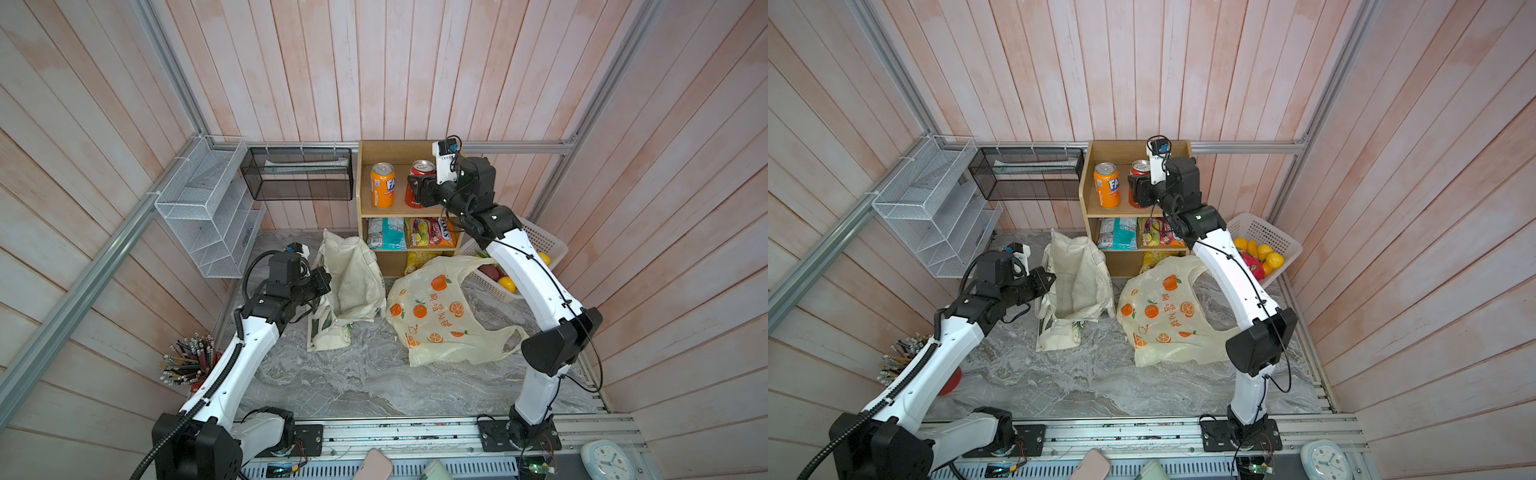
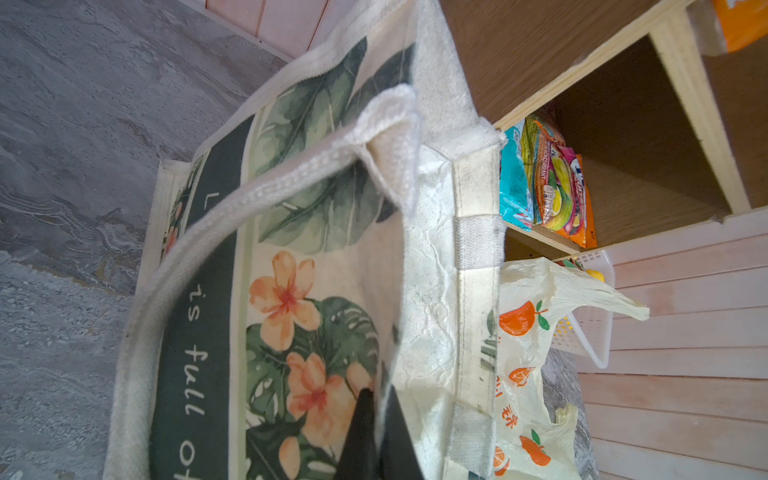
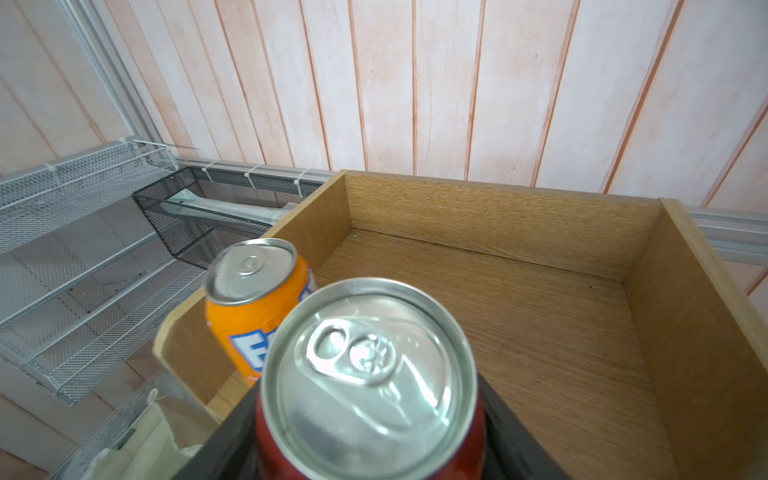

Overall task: Place the mixed food into the grocery bags and tie them
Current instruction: 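Carry the red can over the tote and lower it inside with the right gripper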

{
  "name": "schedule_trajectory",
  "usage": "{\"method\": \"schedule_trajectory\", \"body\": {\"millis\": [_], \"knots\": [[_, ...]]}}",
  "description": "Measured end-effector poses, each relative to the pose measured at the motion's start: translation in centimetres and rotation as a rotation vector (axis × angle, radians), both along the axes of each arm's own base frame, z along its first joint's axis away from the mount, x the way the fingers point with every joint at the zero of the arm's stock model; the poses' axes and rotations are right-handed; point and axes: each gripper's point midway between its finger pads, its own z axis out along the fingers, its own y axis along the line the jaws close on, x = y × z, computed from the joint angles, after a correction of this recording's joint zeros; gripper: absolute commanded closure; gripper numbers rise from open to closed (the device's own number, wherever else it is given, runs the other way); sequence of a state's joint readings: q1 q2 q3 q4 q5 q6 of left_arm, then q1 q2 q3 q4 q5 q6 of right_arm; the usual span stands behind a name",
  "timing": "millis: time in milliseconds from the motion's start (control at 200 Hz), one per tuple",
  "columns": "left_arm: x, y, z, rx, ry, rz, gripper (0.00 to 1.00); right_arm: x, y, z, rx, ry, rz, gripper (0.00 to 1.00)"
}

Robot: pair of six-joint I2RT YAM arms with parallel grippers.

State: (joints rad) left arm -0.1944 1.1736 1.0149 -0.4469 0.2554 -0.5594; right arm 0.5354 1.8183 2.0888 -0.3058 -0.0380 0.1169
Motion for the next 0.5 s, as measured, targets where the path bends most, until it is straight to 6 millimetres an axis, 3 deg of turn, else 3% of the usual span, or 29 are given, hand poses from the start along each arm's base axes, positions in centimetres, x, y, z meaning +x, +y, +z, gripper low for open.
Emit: {"method": "schedule_trajectory", "body": {"millis": [170,290,390,500], "knots": [[-0.6,0.1,0.1,0.004,0.009,-0.007,1.0,-7.5,5.1,-0.1,-0.025,-0.032,0.14,0.73],[-1.3,0.1,0.4,0.002,0.01,-0.013,1.0,-12.0,9.4,-3.1,-0.038,-0.002,0.261,0.73],[-1.8,0.1,0.7,-0.003,0.011,-0.02,1.0,-13.4,12.0,-7.1,-0.049,0.06,0.321,0.73],[-2.2,0.1,0.6,-0.006,0.018,-0.026,1.0,-12.9,14.3,-11.8,-0.07,0.128,0.339,0.73]]}}
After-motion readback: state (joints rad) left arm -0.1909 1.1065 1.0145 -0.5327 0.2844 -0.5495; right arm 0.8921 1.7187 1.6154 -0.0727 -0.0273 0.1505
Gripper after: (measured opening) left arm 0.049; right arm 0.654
